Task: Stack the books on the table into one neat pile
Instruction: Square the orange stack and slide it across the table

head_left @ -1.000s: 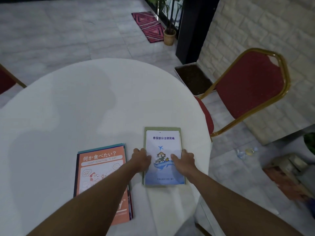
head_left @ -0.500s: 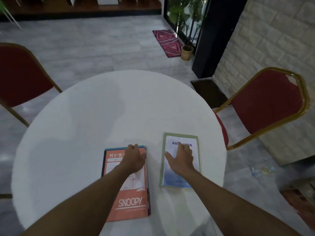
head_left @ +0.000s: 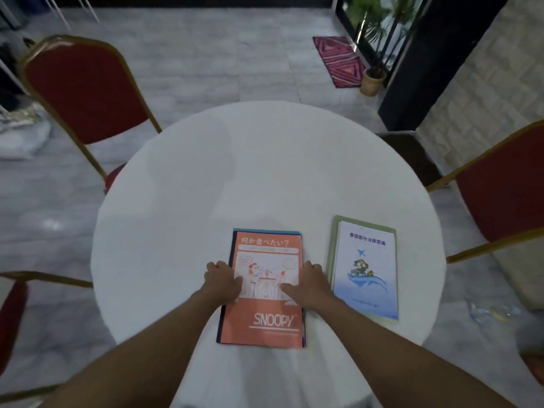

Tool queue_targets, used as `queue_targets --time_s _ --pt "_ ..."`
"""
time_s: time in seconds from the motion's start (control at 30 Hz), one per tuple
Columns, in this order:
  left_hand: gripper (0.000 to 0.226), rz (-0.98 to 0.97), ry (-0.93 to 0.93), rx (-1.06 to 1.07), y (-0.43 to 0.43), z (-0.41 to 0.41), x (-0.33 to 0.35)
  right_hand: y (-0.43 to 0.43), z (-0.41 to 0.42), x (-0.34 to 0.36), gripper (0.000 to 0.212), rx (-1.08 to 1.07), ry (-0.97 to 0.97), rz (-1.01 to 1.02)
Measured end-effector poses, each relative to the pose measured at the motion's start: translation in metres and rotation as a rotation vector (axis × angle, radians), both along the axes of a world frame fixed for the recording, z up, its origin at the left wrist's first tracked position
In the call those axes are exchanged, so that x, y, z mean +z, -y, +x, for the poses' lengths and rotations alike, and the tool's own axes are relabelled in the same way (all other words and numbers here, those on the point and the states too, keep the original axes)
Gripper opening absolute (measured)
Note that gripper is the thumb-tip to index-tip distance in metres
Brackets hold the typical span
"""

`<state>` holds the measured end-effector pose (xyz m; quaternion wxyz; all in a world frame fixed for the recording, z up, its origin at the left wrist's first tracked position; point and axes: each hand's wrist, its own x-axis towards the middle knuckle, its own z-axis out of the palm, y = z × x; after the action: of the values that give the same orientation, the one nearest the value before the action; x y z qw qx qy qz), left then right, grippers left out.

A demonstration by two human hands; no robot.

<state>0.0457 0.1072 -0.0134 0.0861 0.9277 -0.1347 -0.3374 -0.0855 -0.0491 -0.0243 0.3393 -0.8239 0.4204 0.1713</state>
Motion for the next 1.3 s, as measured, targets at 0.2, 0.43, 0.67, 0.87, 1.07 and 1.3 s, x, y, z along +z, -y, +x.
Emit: queue_targets --time_s 0.2,0.43,0.67,0.87,1.07,1.3 --pt "0.054 -0.061 -0.048 0.049 -0.002 -0.005 -0.009 -0.008 0.011 -0.005 0.070 -0.099 -0.038 -0.016" --pt "0.050 -0.292 -0.303 0.396 0.002 0.003 -0.009 0.000 0.022 0.000 0.074 -0.291 -0.064 0.133" --pt "0.042 -0.519 -0.440 0.484 0.004 0.006 0.001 0.003 0.026 0.006 0.089 -0.346 -0.021 0.190" --pt "0.033 -0.644 -0.379 0.538 0.012 0.013 0.019 0.022 0.033 0.019 0.076 -0.310 0.194 0.365" --pt "0.029 -0.698 -0.269 0.526 0.035 0.023 0.039 0.048 0.045 0.032 0.068 -0.287 0.328 0.466" --pt "0.034 -0.580 -0.024 0.342 0.069 0.050 0.046 0.076 0.074 0.043 0.065 -0.228 0.404 0.344"
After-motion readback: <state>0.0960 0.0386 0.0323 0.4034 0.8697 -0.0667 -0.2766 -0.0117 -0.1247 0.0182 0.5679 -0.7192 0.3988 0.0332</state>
